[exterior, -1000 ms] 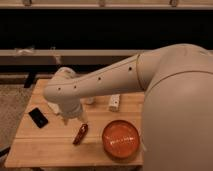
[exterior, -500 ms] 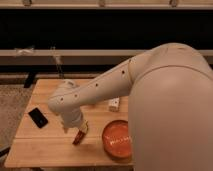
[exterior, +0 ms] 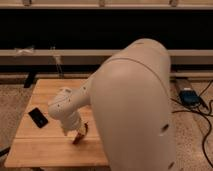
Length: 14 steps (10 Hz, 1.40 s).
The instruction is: Drag the pepper across the table
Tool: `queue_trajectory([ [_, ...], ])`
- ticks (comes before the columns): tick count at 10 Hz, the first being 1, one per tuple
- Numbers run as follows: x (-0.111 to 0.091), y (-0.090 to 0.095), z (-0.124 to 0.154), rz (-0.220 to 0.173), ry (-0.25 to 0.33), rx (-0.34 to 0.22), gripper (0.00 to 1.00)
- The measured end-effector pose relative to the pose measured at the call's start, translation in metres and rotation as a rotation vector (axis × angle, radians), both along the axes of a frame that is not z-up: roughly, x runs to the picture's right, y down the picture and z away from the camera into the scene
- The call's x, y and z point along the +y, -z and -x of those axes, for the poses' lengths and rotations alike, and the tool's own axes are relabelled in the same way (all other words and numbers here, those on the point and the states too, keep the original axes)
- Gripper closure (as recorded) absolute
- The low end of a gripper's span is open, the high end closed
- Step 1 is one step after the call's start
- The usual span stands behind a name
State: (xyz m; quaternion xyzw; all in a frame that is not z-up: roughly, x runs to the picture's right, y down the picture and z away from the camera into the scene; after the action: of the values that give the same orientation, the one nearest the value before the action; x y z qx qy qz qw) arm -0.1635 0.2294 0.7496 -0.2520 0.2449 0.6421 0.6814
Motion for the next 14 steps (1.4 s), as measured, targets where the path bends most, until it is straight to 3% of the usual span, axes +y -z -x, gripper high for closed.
queue_trajectory([
  [3,-0.002,-0.033,0.004,0.001,-0.008,0.010,0.35],
  [5,-0.008,-0.045,-0.003,0.003,-0.042,0.033,0.35],
  [14,-0.016,-0.066,-0.025,0.001,-0.134,0.096,0.35],
])
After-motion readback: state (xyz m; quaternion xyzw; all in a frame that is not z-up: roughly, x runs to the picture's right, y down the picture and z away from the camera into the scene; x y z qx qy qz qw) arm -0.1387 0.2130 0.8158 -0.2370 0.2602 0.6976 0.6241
